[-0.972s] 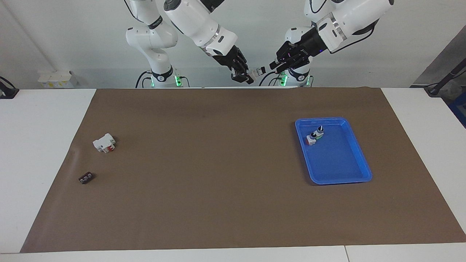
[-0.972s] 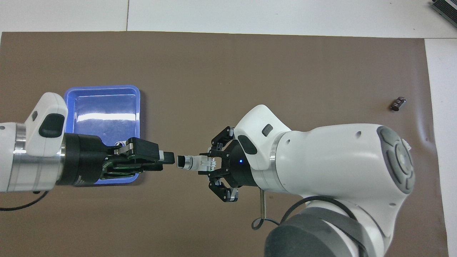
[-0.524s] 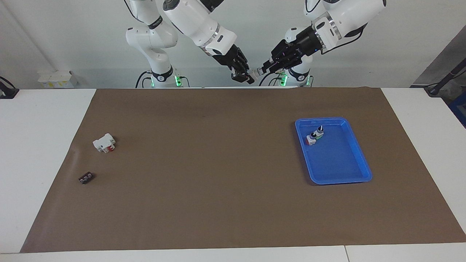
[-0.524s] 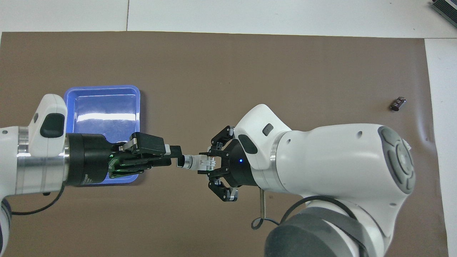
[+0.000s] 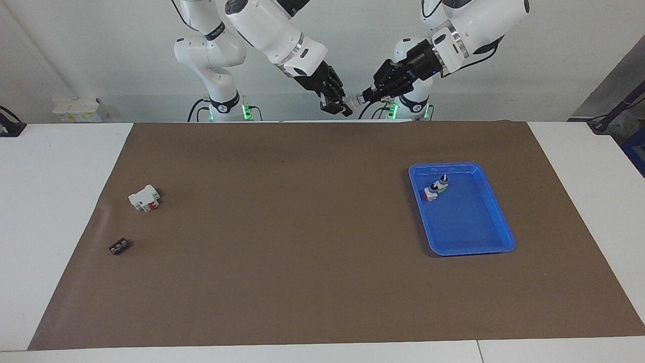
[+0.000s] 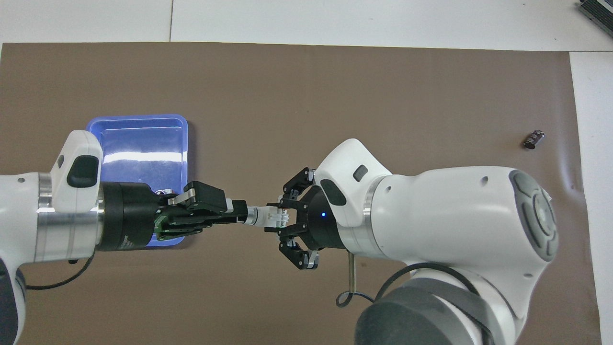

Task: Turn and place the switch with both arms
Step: 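Close the left gripper on the switch end held by the right gripper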

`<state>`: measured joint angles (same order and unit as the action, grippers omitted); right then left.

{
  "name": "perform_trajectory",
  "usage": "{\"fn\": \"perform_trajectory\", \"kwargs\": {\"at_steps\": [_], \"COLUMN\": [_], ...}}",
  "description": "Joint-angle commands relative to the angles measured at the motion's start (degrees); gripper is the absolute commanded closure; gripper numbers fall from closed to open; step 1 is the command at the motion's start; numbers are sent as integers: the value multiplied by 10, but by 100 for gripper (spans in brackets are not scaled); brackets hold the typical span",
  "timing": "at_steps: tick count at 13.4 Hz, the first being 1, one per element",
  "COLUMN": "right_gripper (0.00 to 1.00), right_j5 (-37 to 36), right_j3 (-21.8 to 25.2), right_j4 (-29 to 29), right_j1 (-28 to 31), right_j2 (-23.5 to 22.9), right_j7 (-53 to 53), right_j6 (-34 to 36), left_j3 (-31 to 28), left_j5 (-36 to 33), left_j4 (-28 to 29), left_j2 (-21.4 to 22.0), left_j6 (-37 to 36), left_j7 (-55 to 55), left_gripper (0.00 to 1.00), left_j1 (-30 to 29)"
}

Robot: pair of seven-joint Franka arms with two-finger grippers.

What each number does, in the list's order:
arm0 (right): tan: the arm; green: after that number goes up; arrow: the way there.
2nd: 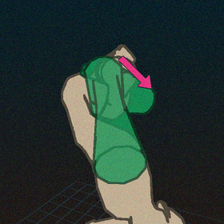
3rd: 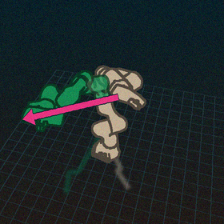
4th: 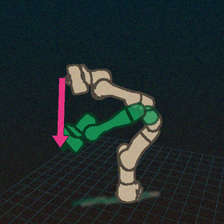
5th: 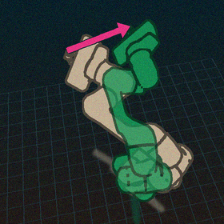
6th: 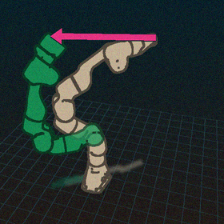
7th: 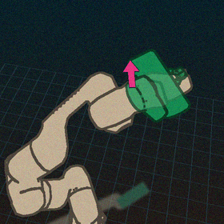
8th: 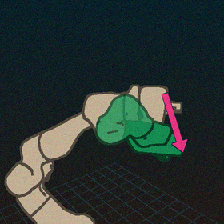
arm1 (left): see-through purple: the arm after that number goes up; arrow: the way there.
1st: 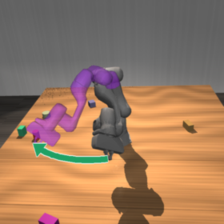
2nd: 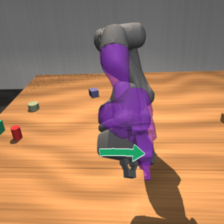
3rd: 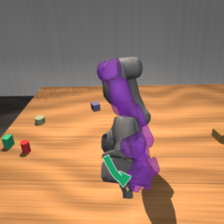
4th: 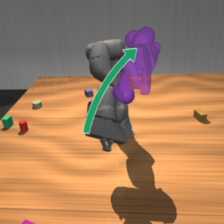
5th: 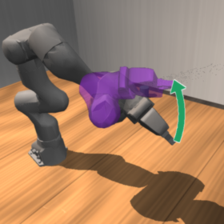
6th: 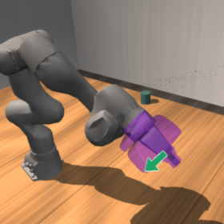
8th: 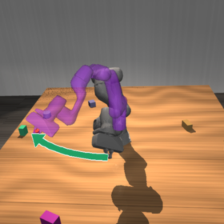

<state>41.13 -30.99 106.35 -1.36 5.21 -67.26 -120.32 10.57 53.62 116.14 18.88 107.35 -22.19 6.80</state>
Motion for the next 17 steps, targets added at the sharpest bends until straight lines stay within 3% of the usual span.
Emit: {"fn": "perform_trajectory", "kwargs": {"at_steps": [1, 2, 4, 11, 14, 17], "right_gripper": [100, 100, 100, 100, 100, 100], "right_j5": [11, 11, 11, 11, 11, 11], "right_j3": [-5, -5, -5, -5, -5, -5], "right_j4": [0, 0, 0, 0, 0, 0], "right_j1": [5, 5, 5, 3, 2, 2], "right_j2": [6, 6, 6, 6, 6, 6], "right_j7": [18, 18, 20, 21, 21, 22], "right_j6": [-4, -4, -4, -5, -5, -6], "left_j3": [-2, -2, -2, -2, 2, 21], "left_j5": [11, 11, 11, 11, 11, 4], "left_j4": [18, 17, 15, 11, 3, -7], "left_j2": [18, 18, 18, 17, 14, 11], "left_j6": [7, 5, -6, -8, -5, 1], "left_j7": [-5, -5, -4, -27, -117, -322], "left_gripper": [73, 77, 100, 100, 100, 100], "left_j1": [9, 9, 9, 9, 9, 7]}}
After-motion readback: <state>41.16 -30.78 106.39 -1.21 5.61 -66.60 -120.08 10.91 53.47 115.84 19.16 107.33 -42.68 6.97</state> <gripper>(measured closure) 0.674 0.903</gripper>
